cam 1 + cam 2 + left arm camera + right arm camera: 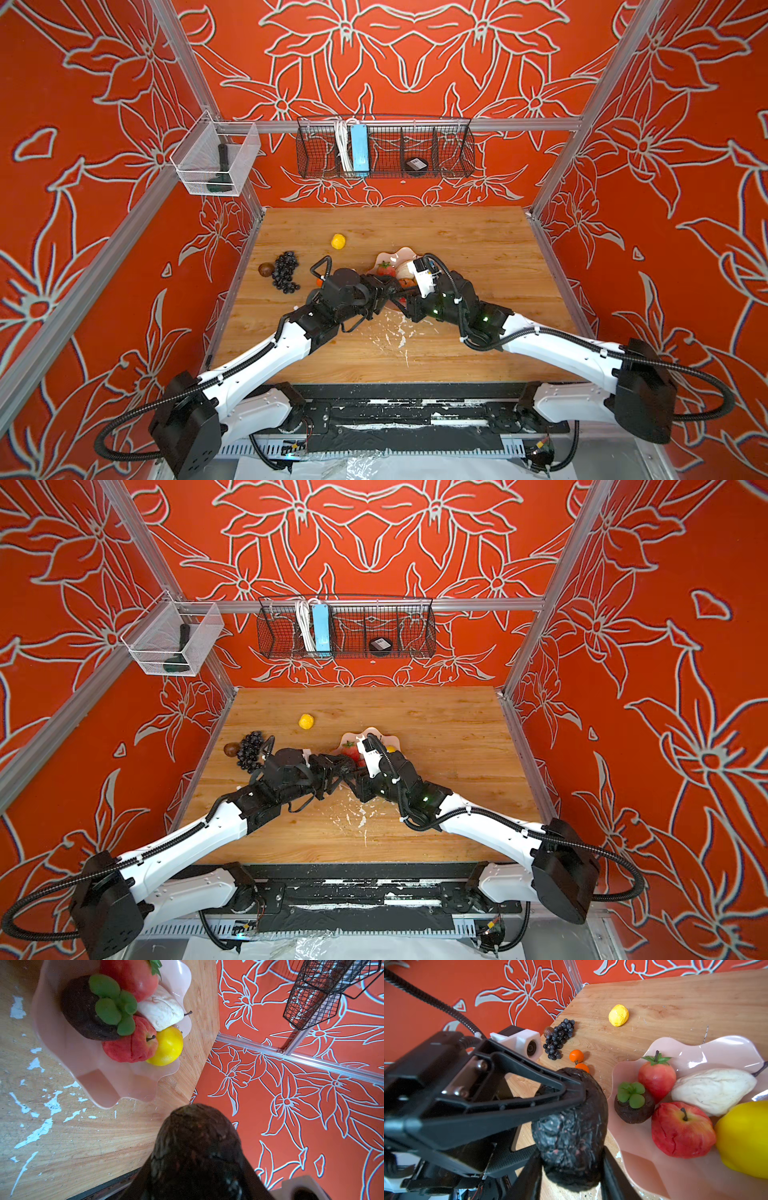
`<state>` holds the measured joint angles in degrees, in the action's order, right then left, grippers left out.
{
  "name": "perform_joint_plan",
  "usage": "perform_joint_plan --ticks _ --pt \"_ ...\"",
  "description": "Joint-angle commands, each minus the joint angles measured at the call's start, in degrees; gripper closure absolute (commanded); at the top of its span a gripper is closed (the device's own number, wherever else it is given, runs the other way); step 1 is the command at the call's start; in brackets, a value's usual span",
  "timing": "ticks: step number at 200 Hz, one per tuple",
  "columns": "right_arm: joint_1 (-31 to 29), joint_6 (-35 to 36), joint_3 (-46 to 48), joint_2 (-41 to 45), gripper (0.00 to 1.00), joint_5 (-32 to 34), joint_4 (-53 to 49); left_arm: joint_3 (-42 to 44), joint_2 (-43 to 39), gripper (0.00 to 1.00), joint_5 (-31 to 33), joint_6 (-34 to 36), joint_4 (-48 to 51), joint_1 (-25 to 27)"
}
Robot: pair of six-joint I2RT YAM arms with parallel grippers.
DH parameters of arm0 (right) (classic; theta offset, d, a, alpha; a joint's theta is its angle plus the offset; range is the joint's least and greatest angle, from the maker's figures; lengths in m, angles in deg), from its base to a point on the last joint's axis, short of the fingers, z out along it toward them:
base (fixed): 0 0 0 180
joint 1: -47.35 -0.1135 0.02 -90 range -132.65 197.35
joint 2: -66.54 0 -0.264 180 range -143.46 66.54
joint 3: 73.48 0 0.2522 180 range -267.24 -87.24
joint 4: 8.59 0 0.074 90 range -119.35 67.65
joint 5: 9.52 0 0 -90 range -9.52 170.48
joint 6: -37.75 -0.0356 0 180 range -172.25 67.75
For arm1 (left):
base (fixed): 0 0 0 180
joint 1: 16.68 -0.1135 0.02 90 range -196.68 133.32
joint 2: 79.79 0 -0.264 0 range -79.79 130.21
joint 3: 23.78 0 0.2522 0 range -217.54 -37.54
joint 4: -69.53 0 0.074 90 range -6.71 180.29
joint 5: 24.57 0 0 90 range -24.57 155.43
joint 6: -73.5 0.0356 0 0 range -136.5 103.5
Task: Place and organize the fake fruits in the fruit bowl
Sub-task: 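Close right gripper on the avocado while left gripper opens, then draw left gripper back while right gripper carries the avocado over the bowl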
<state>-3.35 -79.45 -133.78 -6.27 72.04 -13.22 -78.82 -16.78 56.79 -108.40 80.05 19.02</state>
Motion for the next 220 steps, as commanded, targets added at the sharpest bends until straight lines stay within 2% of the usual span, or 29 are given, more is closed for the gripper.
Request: perform_joint_plan --ticks 1,49,67,109,121,130,147,173,191,220 --pt "-0.3 0.2 -2.4 -0.1 0.64 -1.2 0.2 -1.5 -0.4 0.57 -0.2 0.9 -0.1 0.8" --pt "-0.3 0.2 -2.8 0.2 0.72 -1.2 -0.6 -1.3 0.0 0.49 -0.6 1.2 -0.4 0.9" --pt "-0.3 0.0 -3.2 0.5 0.73 -0.1 -2.1 -1.5 0.1 0.39 -0.6 1.9 0.0 0.9" --pt "-0.3 1.0 -4.1 1.6 0.77 2.5 -5.4 -1.7 0.7 0.25 -0.2 3.7 0.7 0.8" --pt "-0.2 1.4 -4.9 1.7 0.77 3.5 -7.2 -2.0 0.8 0.16 -0.2 4.6 1.3 0.8" --pt "-0.2 1.8 -5.6 1.9 0.78 4.5 -9.0 -2.4 0.7 0.06 -0.2 5.7 2.5 0.4" --pt "0.2 3.0 -6.5 2.8 0.78 5.8 -13.2 -4.6 -0.8 0.02 0.9 11.0 7.6 -0.9" --pt "4.3 3.7 -8.1 5.0 0.77 1.5 -21.1 -8.0 -5.8 0.02 8.8 21.7 20.1 -3.2" --pt "6.4 6.5 -10.9 5.7 0.78 1.3 -30.6 -8.1 -11.1 0.02 14.0 28.2 24.5 -5.0" --pt "9.2 11.2 -14.6 5.0 0.77 -1.0 -42.5 -6.4 -17.9 0.02 19.8 34.8 30.4 -8.4"
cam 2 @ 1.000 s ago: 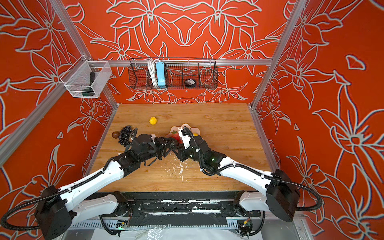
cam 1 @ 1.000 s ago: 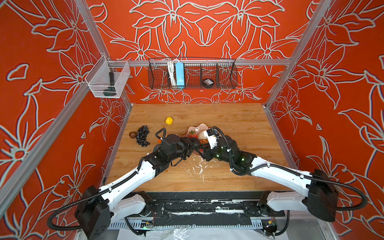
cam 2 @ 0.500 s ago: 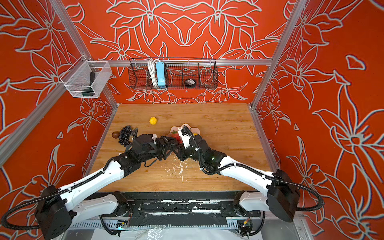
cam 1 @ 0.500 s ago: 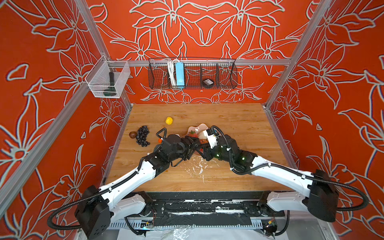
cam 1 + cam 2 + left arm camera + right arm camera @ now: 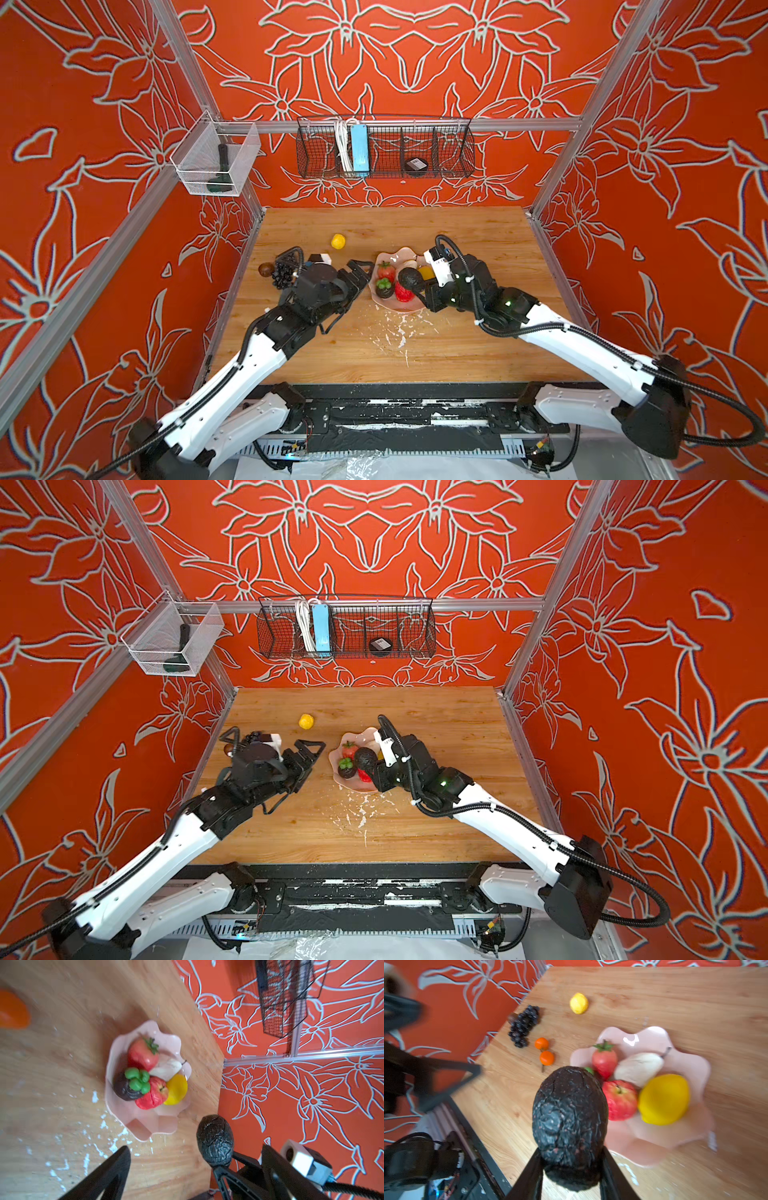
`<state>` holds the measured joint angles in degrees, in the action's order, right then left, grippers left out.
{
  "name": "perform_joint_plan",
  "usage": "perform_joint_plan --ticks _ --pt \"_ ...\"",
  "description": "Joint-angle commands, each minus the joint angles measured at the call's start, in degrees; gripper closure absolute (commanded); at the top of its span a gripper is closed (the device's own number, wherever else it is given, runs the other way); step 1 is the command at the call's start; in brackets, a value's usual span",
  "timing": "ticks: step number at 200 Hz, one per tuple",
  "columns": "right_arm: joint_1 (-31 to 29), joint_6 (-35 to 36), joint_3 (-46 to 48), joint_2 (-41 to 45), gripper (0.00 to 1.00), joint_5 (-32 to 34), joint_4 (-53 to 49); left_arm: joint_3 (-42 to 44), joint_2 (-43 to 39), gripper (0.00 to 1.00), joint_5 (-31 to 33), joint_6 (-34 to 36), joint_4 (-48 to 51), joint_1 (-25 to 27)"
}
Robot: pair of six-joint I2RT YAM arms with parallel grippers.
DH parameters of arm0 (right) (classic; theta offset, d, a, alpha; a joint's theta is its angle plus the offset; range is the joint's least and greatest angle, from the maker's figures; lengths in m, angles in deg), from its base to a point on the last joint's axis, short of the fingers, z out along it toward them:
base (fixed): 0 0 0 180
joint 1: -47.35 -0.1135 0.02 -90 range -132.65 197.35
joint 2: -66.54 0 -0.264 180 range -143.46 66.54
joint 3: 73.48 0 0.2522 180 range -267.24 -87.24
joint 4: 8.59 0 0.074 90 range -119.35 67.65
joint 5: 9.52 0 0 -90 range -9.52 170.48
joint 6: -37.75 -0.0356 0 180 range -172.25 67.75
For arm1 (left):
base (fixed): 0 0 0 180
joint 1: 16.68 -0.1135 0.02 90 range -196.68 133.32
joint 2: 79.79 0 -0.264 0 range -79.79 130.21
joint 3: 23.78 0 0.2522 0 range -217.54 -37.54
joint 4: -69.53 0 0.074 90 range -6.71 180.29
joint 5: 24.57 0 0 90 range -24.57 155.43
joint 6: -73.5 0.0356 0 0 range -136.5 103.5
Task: Place and organize the fake fruits in the fruit bowl
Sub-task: 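Draw left gripper back while right gripper carries the avocado over the bowl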
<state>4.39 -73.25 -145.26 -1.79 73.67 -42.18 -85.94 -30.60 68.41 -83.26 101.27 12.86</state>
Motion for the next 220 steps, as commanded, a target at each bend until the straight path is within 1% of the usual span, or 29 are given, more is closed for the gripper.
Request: perform_joint_plan --ticks 1,25,59,90,134,168,220 --pt "1.5 5.1 -3.2 0.4 0.77 -2.6 -13.7 0.7 -4.2 0.02 8.4 9.9 9.4 -2.3" --pt "2.5 6.9 -4.4 -0.7 0.79 -2.4 -17.6 2.1 -8.5 0.02 14.9 13.1 14.5 -3.7" --pt "3.0 6.2 -6.0 -5.2 0.79 -1.5 -19.5 5.4 -13.0 0.02 18.4 17.4 14.4 -4.9" --pt "3.4 6.8 -8.0 -9.9 0.80 -1.5 -20.4 7.0 -15.2 0.02 18.9 19.4 13.7 -5.0" --pt "4.4 9.0 -15.3 -18.0 0.80 -1.4 -26.3 8.9 -16.6 0.02 19.4 20.3 13.7 -5.1" --pt "5.1 9.8 -18.8 -22.1 0.81 -1.9 -28.6 9.3 -17.3 0.02 20.8 20.7 15.5 -5.3" --pt "5.1 10.8 -20.0 -25.6 0.81 0.7 -28.5 10.5 -18.9 0.02 21.0 20.9 15.4 -5.6"
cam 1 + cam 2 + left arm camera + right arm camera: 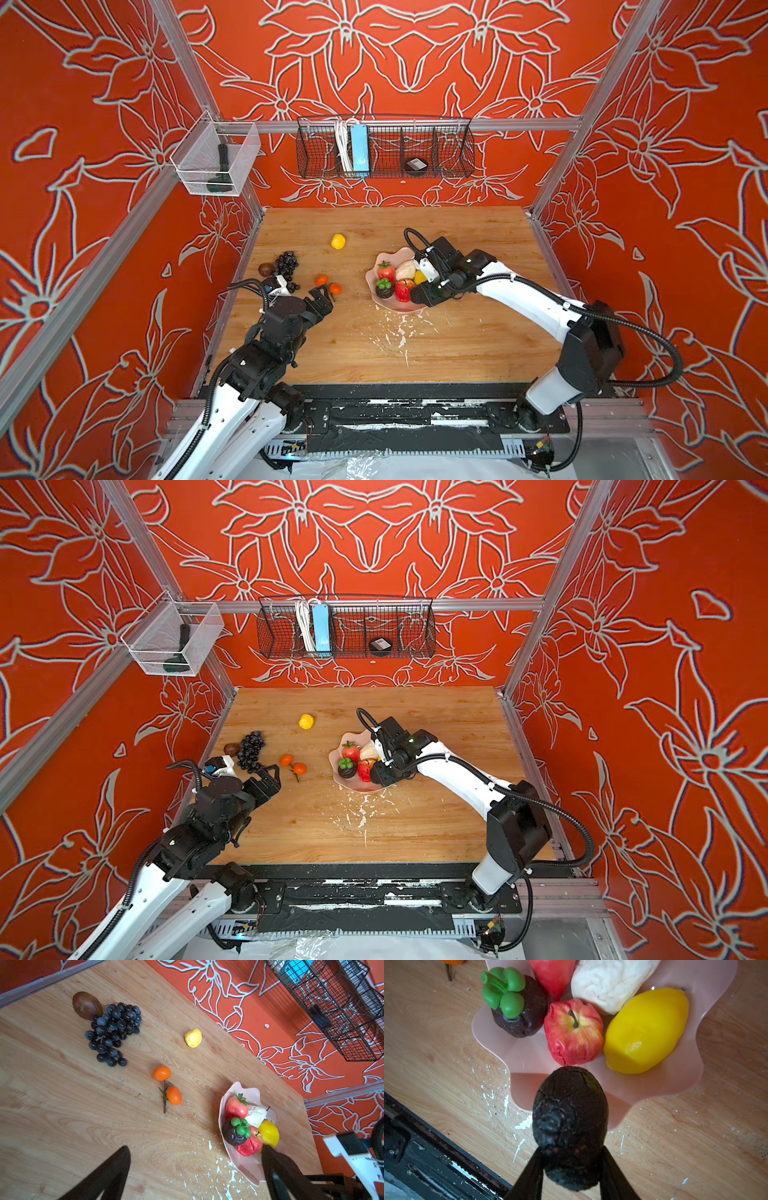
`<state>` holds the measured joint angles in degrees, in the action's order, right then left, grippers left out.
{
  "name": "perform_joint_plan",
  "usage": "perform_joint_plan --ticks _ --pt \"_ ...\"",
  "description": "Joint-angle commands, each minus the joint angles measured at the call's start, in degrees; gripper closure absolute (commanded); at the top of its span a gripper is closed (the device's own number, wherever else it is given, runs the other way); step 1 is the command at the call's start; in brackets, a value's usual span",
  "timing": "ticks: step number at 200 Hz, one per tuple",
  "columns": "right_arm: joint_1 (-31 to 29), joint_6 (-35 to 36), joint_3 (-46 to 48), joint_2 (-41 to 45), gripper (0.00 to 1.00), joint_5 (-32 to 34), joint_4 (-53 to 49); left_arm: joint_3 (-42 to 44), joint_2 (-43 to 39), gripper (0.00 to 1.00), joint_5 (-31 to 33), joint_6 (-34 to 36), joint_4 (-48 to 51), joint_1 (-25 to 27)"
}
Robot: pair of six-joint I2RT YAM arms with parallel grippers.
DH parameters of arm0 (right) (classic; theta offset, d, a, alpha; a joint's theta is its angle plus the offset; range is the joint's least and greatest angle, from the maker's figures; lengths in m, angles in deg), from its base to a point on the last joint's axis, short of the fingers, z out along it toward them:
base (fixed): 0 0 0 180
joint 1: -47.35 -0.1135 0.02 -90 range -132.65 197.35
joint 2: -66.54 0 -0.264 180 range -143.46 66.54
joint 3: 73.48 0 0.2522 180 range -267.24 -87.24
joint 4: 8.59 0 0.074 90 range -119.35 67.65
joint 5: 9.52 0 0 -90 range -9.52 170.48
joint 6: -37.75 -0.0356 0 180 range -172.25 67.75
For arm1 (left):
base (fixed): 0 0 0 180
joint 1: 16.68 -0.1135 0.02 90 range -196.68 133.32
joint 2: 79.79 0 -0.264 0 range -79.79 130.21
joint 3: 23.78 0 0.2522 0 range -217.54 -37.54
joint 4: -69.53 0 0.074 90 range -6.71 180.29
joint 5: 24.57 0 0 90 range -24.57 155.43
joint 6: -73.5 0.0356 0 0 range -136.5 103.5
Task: Place and organize the fake fruits in the fruit bowl
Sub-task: 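Lower the avocado into the bowl beside the lemon with right gripper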
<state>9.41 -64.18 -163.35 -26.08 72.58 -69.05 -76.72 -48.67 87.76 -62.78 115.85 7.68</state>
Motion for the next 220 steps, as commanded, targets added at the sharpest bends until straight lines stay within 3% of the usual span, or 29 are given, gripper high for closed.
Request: perform_joint_plan --ticks 1,220 --pt "0.1 1.7 -2.0 -1.4 0.81 1.9 -1.6 1.3 -0.9 0.02 1.7 0.4 0.9 -0.5" --pt "0.1 2.4 -6.3 -7.7 0.77 4.6 -6.6 2.7 -0.9 0.02 1.0 -0.4 0.6 -0.9"
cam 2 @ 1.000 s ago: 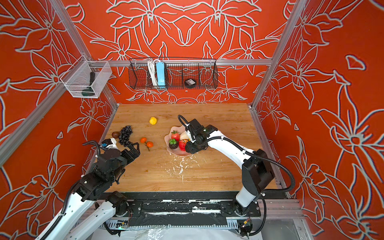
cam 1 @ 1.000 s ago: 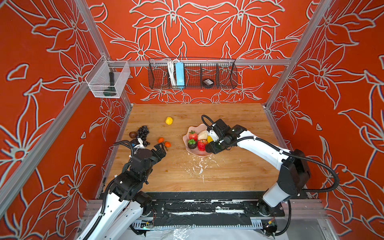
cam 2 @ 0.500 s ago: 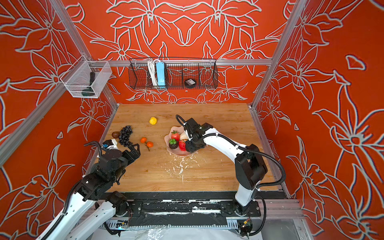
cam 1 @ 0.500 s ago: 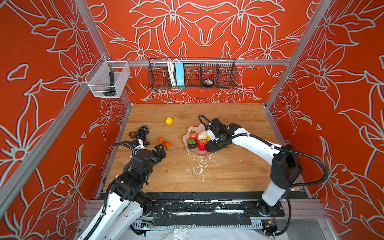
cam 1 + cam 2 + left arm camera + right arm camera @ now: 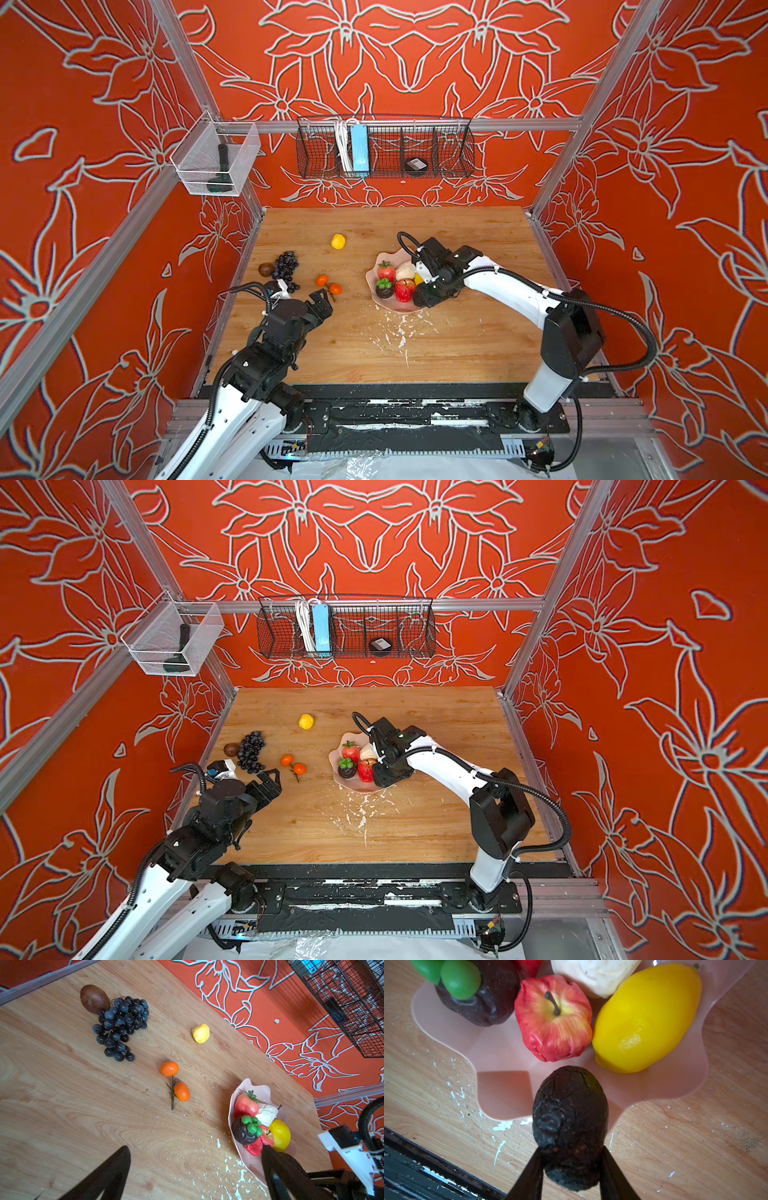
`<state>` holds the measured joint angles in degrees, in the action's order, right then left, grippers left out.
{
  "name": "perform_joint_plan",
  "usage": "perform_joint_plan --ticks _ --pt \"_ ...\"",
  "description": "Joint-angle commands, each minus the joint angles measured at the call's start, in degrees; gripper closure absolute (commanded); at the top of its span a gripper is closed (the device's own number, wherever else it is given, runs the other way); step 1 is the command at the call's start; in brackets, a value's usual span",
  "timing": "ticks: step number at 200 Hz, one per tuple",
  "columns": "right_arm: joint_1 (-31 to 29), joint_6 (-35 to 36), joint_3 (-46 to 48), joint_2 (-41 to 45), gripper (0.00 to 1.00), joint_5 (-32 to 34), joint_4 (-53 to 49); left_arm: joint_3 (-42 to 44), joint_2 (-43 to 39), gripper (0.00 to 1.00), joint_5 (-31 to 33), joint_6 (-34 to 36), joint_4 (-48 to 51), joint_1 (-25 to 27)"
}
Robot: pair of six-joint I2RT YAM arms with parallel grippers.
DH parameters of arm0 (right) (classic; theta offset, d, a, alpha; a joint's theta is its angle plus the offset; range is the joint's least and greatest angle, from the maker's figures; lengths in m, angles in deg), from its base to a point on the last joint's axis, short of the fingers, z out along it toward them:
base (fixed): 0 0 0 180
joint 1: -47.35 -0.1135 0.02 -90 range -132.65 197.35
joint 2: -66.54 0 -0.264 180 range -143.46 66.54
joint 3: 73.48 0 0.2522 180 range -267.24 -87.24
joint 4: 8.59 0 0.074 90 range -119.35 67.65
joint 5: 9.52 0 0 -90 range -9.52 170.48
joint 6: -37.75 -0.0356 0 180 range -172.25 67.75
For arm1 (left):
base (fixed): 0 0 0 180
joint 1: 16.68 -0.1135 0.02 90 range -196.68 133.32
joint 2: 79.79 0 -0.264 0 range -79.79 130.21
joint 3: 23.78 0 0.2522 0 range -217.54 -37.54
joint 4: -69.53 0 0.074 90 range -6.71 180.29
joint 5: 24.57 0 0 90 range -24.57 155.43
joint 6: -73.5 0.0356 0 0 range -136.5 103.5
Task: Place and organize the fake fruits in the fruit bowl
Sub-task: 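Lower the avocado into the bowl beside the lemon with right gripper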
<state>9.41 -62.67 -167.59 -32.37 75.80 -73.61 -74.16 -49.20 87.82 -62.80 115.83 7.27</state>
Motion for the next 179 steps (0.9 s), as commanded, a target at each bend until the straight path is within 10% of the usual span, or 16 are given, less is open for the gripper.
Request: perform_joint_plan --ticks 1,179 --pt "0.1 0.9 -2.0 -1.5 0.77 1.4 -2.0 0.1 -0.4 0.02 1.0 -0.4 0.6 -0.5" --pt "0.1 -0.6 -3.8 -1.9 0.43 8.6 -2.1 0.7 -0.2 0.02 0.4 -0.6 0.2 -0.6"
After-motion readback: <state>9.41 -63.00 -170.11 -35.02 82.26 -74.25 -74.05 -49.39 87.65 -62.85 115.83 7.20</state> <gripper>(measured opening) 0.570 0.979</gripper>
